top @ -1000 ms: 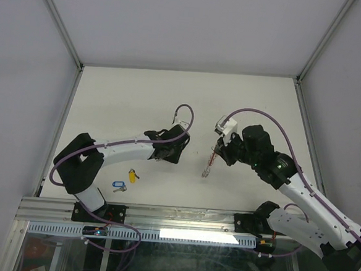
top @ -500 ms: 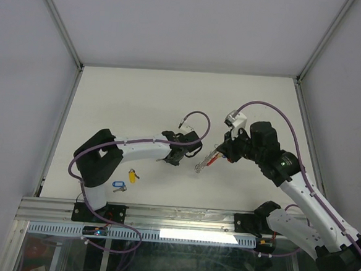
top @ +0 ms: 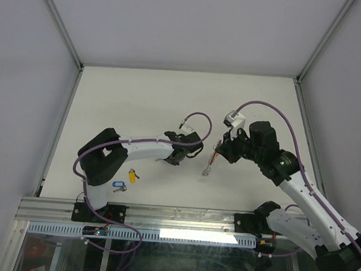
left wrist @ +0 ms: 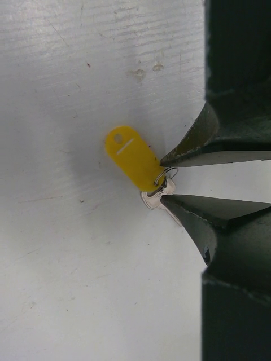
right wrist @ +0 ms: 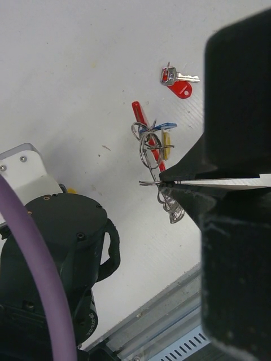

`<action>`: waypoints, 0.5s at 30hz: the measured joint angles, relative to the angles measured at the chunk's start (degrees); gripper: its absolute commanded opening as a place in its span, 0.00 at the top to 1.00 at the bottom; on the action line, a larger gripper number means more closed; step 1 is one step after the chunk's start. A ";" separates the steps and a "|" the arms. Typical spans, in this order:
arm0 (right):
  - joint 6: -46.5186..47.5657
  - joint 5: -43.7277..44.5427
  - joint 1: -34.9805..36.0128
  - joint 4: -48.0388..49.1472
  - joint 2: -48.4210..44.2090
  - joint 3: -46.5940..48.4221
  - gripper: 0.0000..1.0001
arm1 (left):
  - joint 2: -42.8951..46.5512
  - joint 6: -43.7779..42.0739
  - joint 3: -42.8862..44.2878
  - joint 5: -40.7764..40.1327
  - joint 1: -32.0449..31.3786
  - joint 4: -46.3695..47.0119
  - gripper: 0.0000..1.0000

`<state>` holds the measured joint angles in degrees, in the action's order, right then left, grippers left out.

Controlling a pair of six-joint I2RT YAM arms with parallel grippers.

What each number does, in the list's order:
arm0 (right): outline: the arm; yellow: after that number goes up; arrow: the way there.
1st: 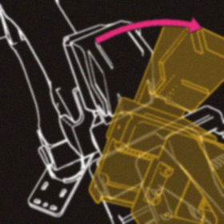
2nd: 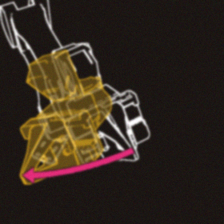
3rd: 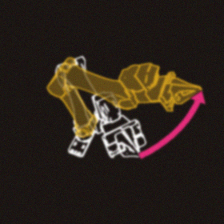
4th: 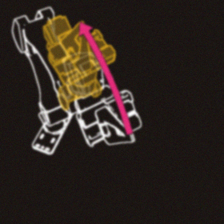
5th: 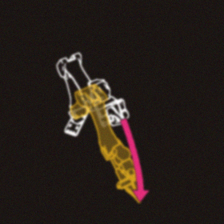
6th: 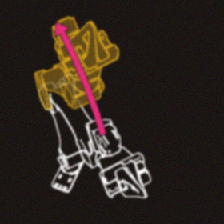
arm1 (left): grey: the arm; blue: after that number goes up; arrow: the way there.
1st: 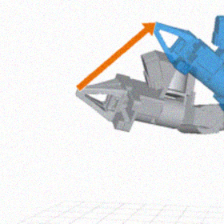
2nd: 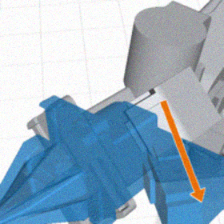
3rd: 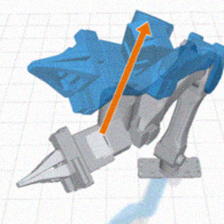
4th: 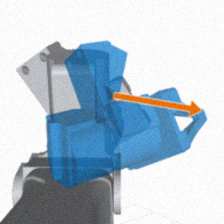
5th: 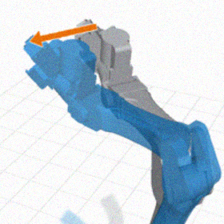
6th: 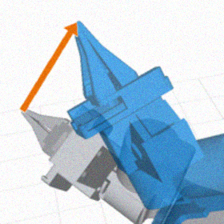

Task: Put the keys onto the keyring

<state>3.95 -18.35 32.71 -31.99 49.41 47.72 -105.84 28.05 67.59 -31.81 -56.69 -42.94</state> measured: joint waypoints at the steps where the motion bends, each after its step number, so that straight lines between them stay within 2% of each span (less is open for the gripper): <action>1: 0.00 -0.09 0.00 0.00 0.04 0.00 1.00 | -0.07 0.00 0.04 -0.13 0.00 0.04 0.79; 9: 0.00 -0.57 0.00 0.04 0.22 0.00 1.00 | -0.72 -0.24 0.02 -1.20 0.00 0.59 1.00; 15: 0.00 -0.63 0.00 0.35 0.63 0.00 1.00 | -0.76 -0.39 -0.50 -2.21 0.00 0.90 1.00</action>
<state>3.95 -18.98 32.71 -31.64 50.04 47.72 -106.61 27.66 67.09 -34.02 -56.69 -42.04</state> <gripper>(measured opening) 0.009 0.006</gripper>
